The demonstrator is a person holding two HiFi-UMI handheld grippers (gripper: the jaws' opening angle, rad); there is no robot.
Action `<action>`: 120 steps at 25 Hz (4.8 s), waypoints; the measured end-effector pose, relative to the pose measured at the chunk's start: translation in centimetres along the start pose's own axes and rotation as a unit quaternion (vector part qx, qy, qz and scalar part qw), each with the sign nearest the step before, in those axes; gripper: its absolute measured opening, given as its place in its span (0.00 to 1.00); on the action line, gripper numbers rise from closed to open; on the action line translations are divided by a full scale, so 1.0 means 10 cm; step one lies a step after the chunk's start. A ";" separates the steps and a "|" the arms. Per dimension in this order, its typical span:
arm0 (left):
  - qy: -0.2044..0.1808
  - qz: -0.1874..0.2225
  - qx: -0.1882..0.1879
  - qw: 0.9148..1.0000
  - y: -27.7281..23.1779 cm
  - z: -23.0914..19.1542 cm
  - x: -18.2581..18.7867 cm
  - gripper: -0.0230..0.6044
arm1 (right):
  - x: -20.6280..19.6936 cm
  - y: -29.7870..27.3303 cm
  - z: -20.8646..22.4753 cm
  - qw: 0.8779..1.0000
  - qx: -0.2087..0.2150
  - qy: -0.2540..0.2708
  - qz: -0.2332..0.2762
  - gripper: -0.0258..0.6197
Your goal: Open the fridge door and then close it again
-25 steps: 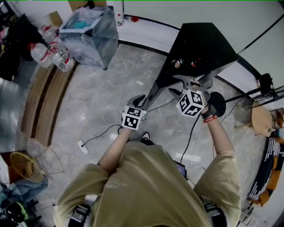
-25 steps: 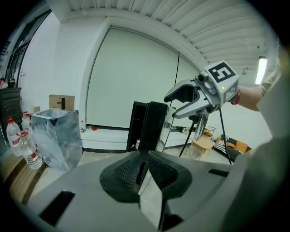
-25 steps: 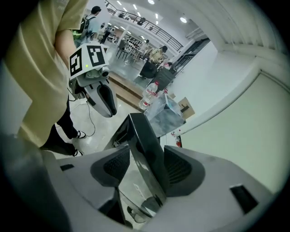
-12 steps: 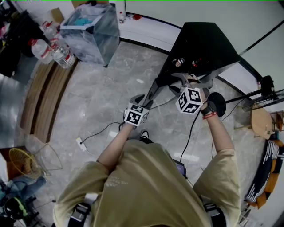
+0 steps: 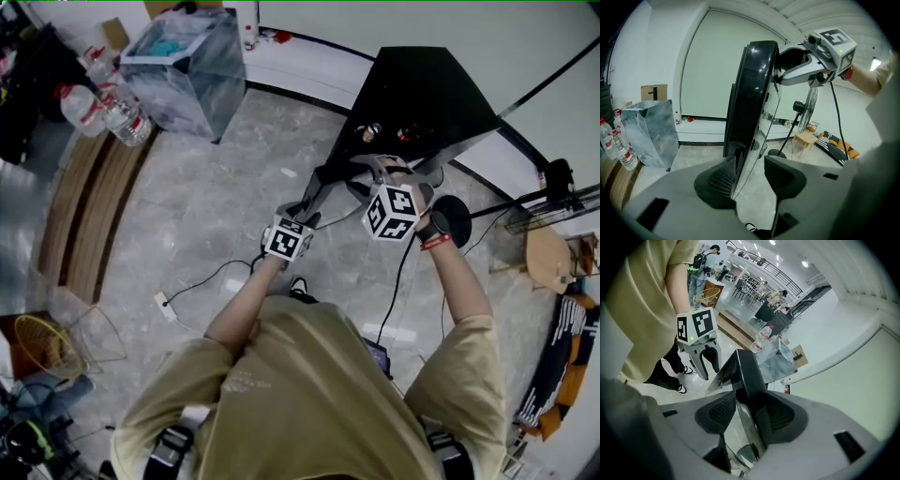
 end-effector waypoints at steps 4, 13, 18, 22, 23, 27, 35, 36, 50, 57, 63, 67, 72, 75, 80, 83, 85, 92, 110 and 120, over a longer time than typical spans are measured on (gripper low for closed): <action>0.003 -0.007 0.004 1.000 -0.10 0.02 -0.01 0.33 | 0.00 -0.01 0.01 1.000 0.003 0.002 0.002 0.37; 0.034 -0.021 0.054 0.998 -0.23 -0.08 -0.01 0.19 | -0.04 -0.02 0.05 1.000 0.013 0.001 0.017 0.36; 0.041 -0.024 0.064 0.997 -0.23 -0.07 -0.01 0.19 | -0.05 -0.03 0.04 1.000 0.009 -0.002 0.025 0.36; 0.041 -0.019 0.080 0.996 -0.27 -0.09 0.04 0.19 | -0.07 -0.05 0.09 1.000 0.006 -0.002 0.026 0.36; 0.040 -0.021 0.083 0.996 -0.28 -0.10 0.04 0.19 | -0.07 -0.06 0.10 1.000 0.007 -0.002 0.025 0.36; 0.035 -0.022 0.084 0.996 -0.28 -0.13 0.05 0.19 | -0.04 -0.08 0.11 1.000 0.011 -0.006 0.027 0.35; 0.027 -0.034 0.096 0.994 -0.34 -0.32 0.04 0.19 | 0.02 -0.19 0.23 0.999 0.013 -0.021 0.026 0.35; 0.024 -0.031 0.095 0.995 -0.35 -0.35 0.07 0.19 | 0.02 -0.21 0.26 0.999 0.012 -0.025 0.026 0.35; -0.007 -0.049 0.086 0.995 -0.64 -0.95 0.29 0.19 | 0.09 -0.53 0.71 0.997 0.005 -0.073 0.018 0.34; -0.023 -0.045 0.075 0.996 -0.80 -1.28 0.45 0.19 | 0.12 -0.70 0.96 0.995 -0.011 -0.101 0.012 0.34; -0.034 -0.049 0.055 0.997 -0.97 -1.48 0.60 0.19 | 0.08 -0.82 1.18 0.992 -0.017 -0.123 0.011 0.34; -0.047 -0.058 0.054 0.996 -1.08 -1.65 0.66 0.19 | 0.06 -0.90 1.31 0.990 -0.022 -0.138 0.008 0.34; -0.058 -0.045 0.039 0.997 -1.17 -1.76 0.76 0.19 | 0.06 -0.96 1.40 0.988 -0.033 -0.153 0.002 0.33; -0.064 -0.045 0.034 0.996 -1.22 -1.83 0.80 0.19 | 0.06 -0.99 1.45 0.986 -0.039 -0.160 -0.002 0.33; -0.070 -0.051 0.020 0.996 -1.32 -1.92 0.85 0.19 | 0.04 -1.06 1.54 0.984 -0.048 -0.173 -0.010 0.33; -0.074 -0.046 0.012 0.996 -1.36 -1.99 0.89 0.19 | 0.05 -1.10 1.59 0.981 -0.057 -0.183 -0.015 0.33; -0.079 -0.046 0.005 0.996 -1.41 -2.03 0.93 0.19 | 0.04 -1.12 1.62 0.980 -0.063 -0.190 -0.019 0.33; -0.098 -0.059 -0.023 0.993 -1.50 -2.09 0.97 0.19 | 0.02 -1.18 1.68 0.974 -0.075 -0.212 -0.033 0.33; -0.143 -0.094 -0.071 0.983 -1.92 -2.44 1.38 0.19 | -0.12 -1.35 2.09 0.959 -0.098 -0.264 -0.037 0.33; -0.159 -0.106 -0.100 0.976 -2.18 -2.59 1.59 0.20 | -0.27 -1.42 2.34 0.950 -0.097 -0.296 -0.028 0.33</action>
Point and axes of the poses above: the fingertips, and each gripper's own axes: y backward along the fingers, z to its right, x out of its top, the point moved 7 cm from there along y, backward along the fingers, and after that the axes turned 13 degrees about -y, right-handed, at the moved point
